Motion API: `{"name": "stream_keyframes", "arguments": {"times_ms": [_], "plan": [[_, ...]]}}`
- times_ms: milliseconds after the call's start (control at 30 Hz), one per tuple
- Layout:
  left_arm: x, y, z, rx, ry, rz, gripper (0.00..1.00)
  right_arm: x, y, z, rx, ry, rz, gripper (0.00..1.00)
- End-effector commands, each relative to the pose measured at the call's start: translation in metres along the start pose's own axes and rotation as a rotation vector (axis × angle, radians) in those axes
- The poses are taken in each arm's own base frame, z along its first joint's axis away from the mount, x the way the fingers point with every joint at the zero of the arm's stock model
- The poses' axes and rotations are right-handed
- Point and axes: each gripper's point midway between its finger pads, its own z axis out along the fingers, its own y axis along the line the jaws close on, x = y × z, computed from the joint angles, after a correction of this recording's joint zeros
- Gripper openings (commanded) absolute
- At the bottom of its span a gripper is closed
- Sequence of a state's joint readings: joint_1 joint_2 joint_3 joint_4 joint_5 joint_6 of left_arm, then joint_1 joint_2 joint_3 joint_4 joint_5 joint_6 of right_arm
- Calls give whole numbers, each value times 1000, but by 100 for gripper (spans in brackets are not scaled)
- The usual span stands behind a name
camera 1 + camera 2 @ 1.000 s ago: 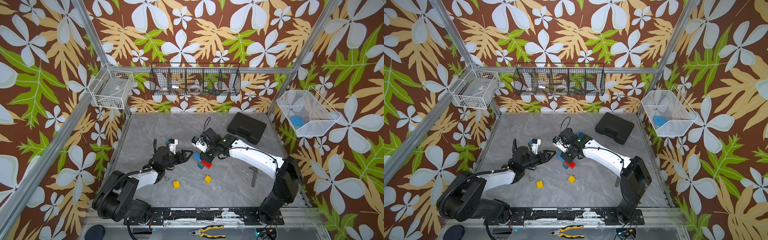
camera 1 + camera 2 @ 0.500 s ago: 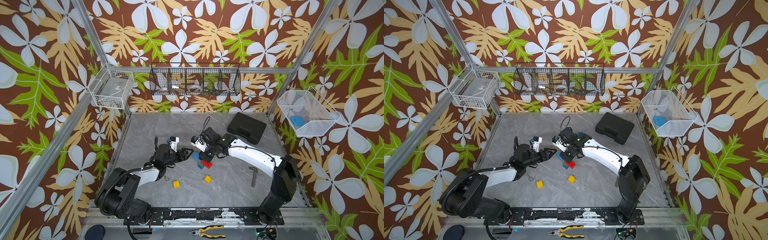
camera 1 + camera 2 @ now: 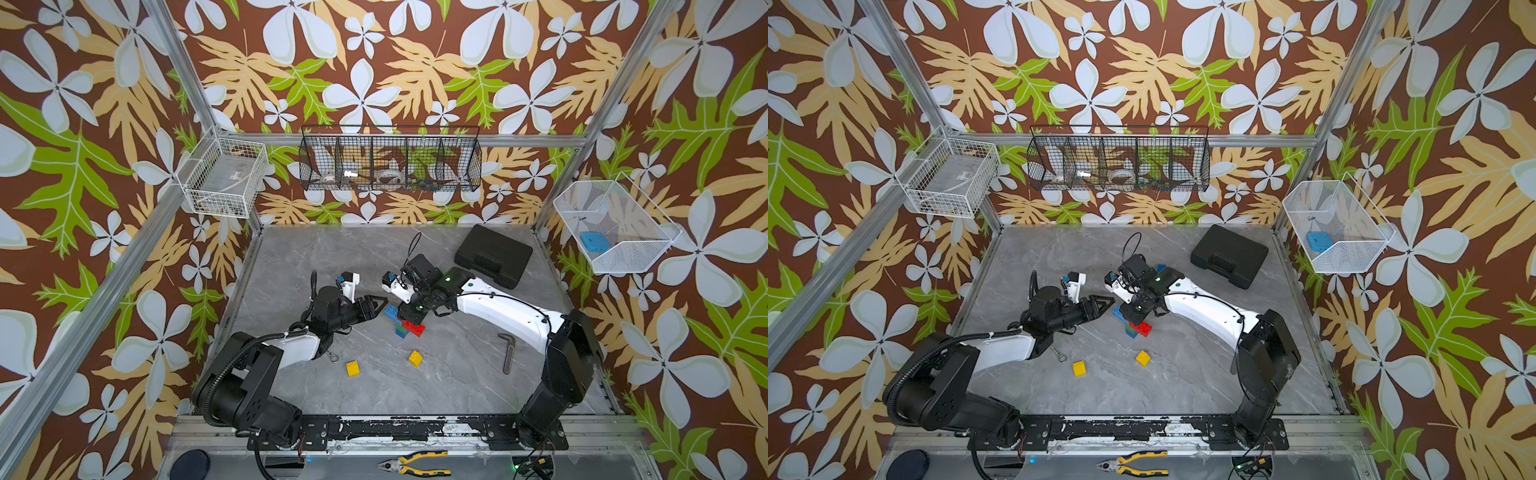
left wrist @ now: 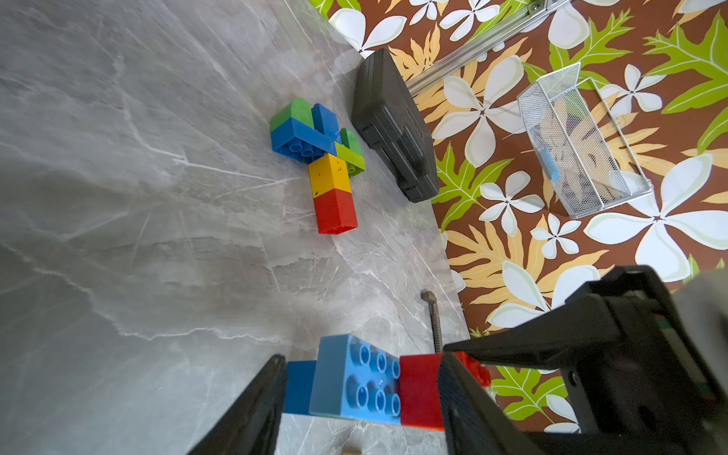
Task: Assemble a fork with lego
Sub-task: Assemble the lego brick with the lego brick.
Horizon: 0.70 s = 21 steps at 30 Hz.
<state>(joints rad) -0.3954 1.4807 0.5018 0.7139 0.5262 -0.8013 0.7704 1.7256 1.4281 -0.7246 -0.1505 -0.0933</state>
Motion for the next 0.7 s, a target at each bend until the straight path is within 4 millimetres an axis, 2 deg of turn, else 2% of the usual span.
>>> {"name": "stream_keyframes", "arguments": {"times_ms": [0, 200, 333, 667], "plan": [[0, -3, 1, 15, 11, 19, 63, 9, 1, -2, -6, 28, -20, 0], [-1, -5, 2, 15, 16, 25, 62, -4, 4, -12, -15, -33, -55, 0], [-1, -4, 4, 13, 21, 23, 62, -5, 2, -15, -6, -43, -55, 0], [-1, -5, 8, 21, 33, 21, 59, 4, 0, -5, -24, -11, -54, 0]]}}
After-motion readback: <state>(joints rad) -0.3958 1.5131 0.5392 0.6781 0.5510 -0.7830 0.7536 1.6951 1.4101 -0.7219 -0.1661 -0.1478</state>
